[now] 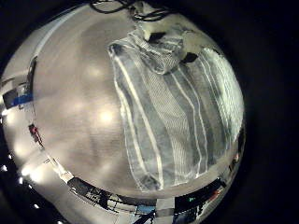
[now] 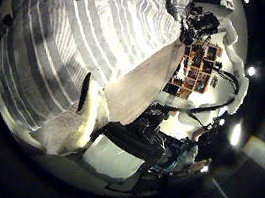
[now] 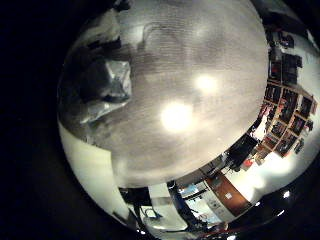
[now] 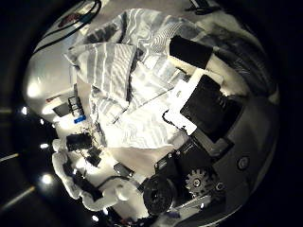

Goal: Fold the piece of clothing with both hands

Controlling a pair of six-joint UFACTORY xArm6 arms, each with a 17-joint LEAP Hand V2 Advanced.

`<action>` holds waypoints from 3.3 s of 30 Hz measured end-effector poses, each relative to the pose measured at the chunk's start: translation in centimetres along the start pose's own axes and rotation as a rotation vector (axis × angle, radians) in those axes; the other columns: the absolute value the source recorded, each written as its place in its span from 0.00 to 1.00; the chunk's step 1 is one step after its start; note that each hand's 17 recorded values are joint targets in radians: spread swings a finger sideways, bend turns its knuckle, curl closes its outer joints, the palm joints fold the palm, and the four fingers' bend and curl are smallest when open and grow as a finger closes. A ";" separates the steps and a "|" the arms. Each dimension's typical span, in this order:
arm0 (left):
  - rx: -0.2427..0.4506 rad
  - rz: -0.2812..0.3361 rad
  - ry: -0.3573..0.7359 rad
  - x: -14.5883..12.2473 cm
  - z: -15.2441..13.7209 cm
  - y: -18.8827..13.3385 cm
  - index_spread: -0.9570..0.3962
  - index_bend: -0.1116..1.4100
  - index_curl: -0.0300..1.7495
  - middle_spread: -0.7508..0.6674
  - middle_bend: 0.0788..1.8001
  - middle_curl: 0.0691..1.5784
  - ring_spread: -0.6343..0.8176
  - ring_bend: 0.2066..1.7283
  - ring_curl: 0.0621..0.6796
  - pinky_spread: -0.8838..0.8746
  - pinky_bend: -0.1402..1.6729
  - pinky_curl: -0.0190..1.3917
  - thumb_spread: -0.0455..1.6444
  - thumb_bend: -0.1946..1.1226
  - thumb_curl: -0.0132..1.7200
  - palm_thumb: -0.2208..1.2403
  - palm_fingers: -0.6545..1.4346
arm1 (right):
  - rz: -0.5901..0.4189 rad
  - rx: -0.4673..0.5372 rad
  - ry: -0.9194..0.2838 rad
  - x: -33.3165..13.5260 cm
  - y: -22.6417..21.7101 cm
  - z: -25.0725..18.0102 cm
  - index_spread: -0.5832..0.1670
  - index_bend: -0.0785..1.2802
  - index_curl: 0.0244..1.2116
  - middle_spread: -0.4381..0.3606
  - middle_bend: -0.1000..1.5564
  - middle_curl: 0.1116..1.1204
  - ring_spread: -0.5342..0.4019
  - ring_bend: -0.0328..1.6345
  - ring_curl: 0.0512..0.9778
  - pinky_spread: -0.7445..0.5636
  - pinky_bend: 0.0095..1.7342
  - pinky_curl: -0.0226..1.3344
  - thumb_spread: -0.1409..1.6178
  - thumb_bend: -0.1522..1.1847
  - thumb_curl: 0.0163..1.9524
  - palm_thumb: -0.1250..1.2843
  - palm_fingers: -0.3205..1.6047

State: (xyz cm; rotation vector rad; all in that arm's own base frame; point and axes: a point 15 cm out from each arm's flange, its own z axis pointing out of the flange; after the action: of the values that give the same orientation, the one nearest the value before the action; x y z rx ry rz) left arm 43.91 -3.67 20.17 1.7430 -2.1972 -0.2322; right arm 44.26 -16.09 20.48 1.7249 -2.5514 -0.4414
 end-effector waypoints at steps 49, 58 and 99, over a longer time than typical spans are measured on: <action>0.160 -0.159 0.095 -11.9 -2.9 9.2 0.71 0.20 0.27 0.69 0.05 0.14 0.65 0.28 0.28 0.74 0.24 0.27 0.75 0.14 0.21 0.50 0.40 | -0.605 0.096 0.041 -39.4 14.9 -6.2 0.46 0.88 0.67 0.39 0.88 0.54 0.39 0.90 0.56 0.41 0.74 0.53 0.73 0.11 0.41 0.81 0.78; 0.181 -0.222 0.123 -15.6 -2.9 13.0 0.71 0.20 0.26 0.69 0.05 0.14 0.64 0.29 0.28 0.73 0.24 0.27 0.75 0.14 0.21 0.50 0.40 | -0.760 0.079 0.048 -47.8 17.5 2.6 0.45 0.87 0.66 0.39 0.88 0.54 0.38 0.90 0.56 0.40 0.72 0.55 0.73 0.09 0.40 0.72 0.78; 0.212 -0.230 0.064 -4.9 -7.1 17.2 0.69 0.20 0.27 0.69 0.05 0.14 0.63 0.29 0.27 0.72 0.24 0.26 0.74 0.13 0.21 0.50 0.41 | -0.612 0.113 -0.210 -18.9 17.0 -16.2 0.22 0.23 0.30 0.50 0.23 0.22 0.74 0.31 0.15 0.93 0.33 0.23 0.82 0.10 0.25 0.54 0.26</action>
State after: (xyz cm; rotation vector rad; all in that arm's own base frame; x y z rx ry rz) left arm 31.59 5.71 31.61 2.0891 -2.0371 0.0054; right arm 39.11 3.55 42.73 2.6243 -2.1450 -0.5215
